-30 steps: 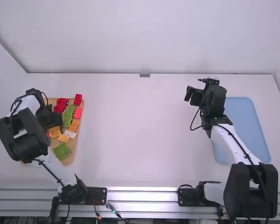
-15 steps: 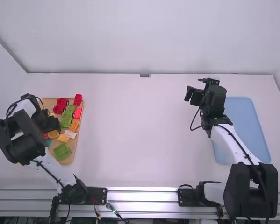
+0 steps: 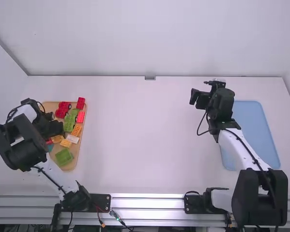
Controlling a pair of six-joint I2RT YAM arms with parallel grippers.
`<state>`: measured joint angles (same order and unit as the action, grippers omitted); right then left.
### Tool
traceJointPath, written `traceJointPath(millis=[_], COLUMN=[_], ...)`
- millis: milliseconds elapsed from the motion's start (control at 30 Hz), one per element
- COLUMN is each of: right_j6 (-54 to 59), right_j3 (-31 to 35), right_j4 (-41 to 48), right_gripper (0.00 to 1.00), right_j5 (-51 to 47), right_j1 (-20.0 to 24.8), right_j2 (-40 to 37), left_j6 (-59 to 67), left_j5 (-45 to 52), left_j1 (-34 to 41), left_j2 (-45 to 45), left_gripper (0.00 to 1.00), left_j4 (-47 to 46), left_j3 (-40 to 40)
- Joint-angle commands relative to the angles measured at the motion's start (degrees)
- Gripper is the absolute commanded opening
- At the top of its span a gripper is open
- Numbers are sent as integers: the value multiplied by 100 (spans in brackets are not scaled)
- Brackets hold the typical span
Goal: Assemble lego blocks to make yellow taxi
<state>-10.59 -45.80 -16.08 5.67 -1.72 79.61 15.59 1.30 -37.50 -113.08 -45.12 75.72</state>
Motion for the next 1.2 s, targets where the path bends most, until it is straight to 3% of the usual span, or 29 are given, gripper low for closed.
traceJointPath(millis=[0,300,867,1067,1167], right_j6=[-11,-11,-13,-13,-13], right_j3=[-216,-216,-216,-216,-216], right_j4=[-11,-2,46,46,46], right_gripper=[99,99,99,99,99], right_j5=[35,33,33,33,35], right_j1=[-20,-22,-20,-20,-20], right_j2=[55,55,55,55,55], left_j6=[57,-1029,-1023,-1025,-1023], left_j5=[85,61,280,280,278], left_j1=[20,59,76,74,74], left_j2=[83,92,92,92,92], left_gripper=[84,83,83,73,73], left_j4=[-44,-431,66,254,264], left_j3=[-116,260,52,-35,-81])
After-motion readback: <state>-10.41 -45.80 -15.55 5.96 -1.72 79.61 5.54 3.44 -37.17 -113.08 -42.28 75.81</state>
